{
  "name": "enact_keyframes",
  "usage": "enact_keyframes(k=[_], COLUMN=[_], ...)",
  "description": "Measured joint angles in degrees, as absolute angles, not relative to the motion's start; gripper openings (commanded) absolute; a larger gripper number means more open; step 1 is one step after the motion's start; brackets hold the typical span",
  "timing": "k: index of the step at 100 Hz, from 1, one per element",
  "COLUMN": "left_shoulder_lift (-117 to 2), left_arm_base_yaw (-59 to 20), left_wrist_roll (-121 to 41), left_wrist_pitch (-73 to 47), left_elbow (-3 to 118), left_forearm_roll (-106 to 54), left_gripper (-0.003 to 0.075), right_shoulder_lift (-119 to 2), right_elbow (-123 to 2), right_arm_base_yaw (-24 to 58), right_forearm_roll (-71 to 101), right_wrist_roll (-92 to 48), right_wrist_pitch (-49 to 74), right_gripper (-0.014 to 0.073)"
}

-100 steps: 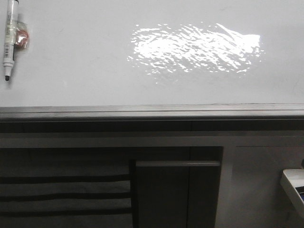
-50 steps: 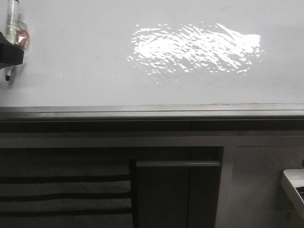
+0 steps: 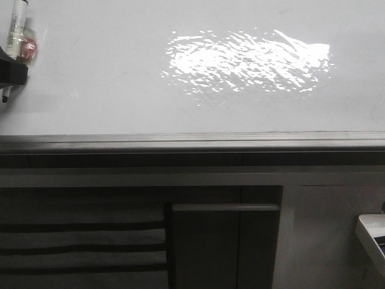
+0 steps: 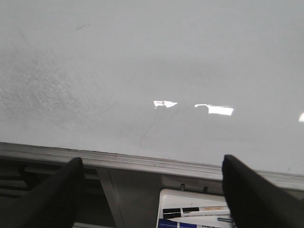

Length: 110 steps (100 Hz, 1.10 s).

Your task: Write number 9 on whiteboard

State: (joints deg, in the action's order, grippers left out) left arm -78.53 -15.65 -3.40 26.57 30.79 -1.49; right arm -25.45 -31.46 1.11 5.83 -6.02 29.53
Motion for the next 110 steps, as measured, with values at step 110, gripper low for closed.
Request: enact_keyframes(k=[110], left_shoulder_lift=[-65.5], left_arm_base_yaw=[-29.2], left_wrist_roll=[-35.6], left_wrist_pitch=[-49.0], left_elbow=[59.4], left_forearm_roll=[-18.5], left_gripper=[-0.0020], right_shoulder_lift=[-49.5], right_elbow=[-57.9], right_arm_base_yaw=[5.4], right_forearm_roll=[18.3], right_wrist_roll=[-18.4], right_wrist_pitch=[57.8], right_gripper=[0.0519])
